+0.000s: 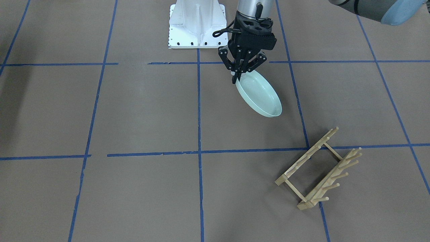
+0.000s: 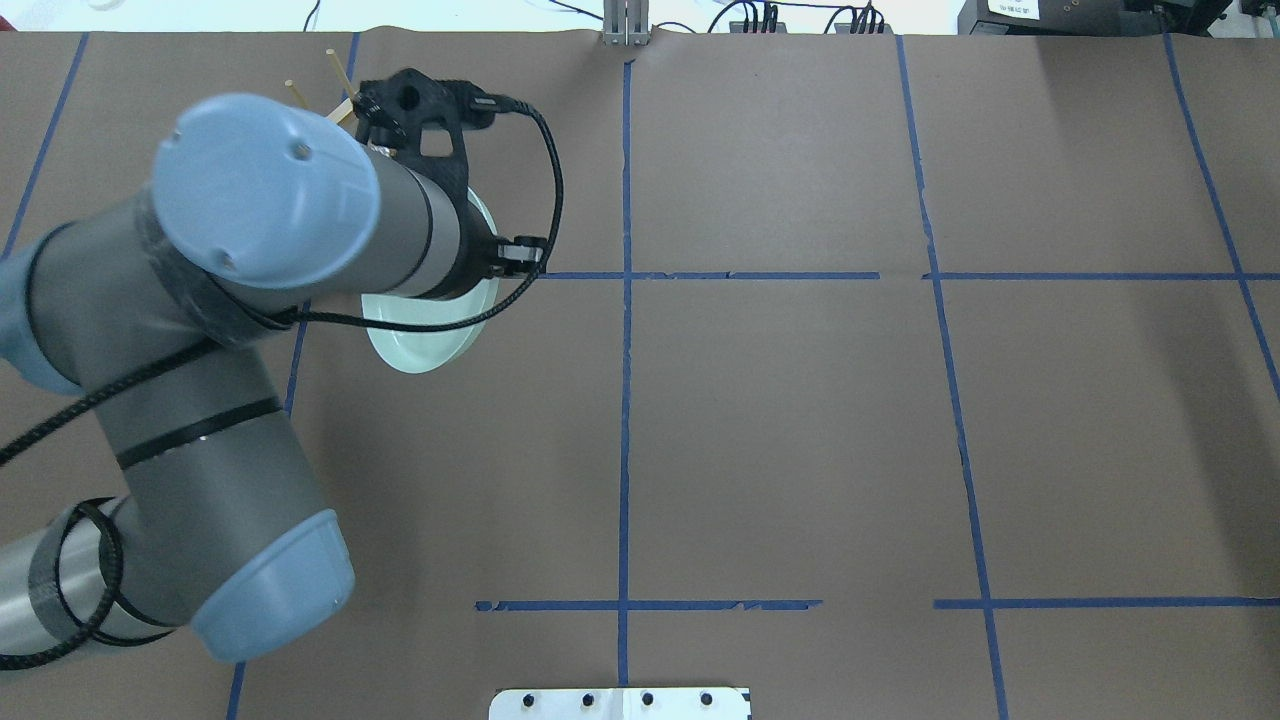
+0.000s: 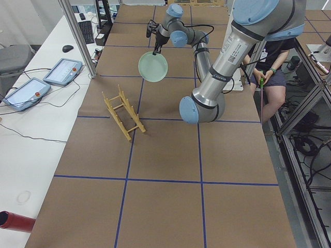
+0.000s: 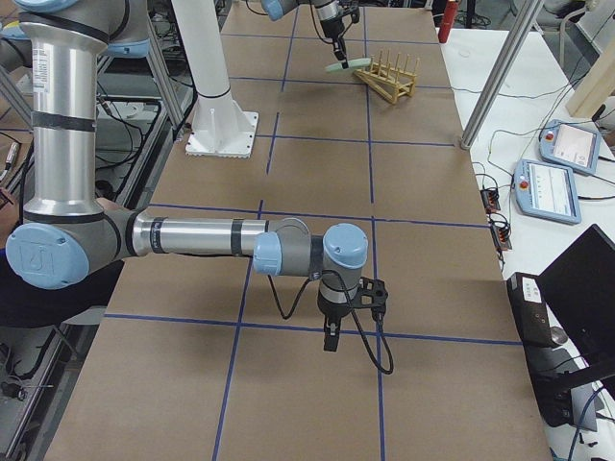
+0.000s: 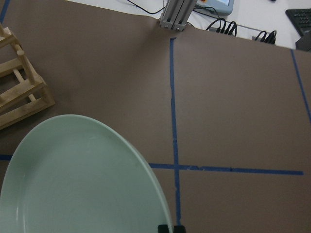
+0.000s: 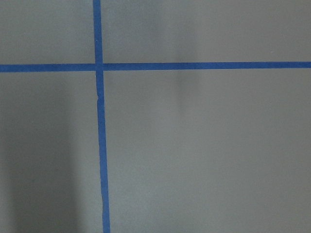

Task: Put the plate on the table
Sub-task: 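Carry the plate toward the robot and lower it flat onto the table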

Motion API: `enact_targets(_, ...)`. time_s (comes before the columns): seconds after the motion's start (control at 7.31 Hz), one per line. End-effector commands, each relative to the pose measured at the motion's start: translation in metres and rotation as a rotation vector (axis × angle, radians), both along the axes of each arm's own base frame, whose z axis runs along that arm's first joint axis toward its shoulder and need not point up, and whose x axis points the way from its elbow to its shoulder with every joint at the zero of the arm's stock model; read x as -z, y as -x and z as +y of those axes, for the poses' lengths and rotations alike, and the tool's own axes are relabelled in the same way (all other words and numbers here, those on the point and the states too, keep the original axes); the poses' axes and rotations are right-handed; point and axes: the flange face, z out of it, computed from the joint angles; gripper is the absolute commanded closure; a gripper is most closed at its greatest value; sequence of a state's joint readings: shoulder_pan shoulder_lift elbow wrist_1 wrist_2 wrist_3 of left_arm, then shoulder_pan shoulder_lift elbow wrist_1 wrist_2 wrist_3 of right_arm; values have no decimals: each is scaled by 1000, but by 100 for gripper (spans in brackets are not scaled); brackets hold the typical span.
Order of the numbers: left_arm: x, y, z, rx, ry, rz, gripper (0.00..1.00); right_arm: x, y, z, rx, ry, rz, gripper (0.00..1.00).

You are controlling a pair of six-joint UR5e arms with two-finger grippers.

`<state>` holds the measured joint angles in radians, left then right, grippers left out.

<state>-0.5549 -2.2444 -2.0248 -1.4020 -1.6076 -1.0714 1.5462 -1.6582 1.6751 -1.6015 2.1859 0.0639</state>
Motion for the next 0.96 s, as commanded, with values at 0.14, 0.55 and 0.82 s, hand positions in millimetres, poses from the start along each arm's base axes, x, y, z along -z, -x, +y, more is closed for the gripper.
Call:
enact_targets(0.14, -71, -116, 32, -129, -135, -356, 100, 0, 0, 0, 1, 0, 0, 0)
enact_targets(0.55, -109, -169, 61, -214, -153, -465, 100, 0, 0, 0, 1, 0, 0, 0)
enact_targets(0.82, -121, -174, 60, -212, -141, -485, 1, 0, 0, 0, 0, 0, 0, 0)
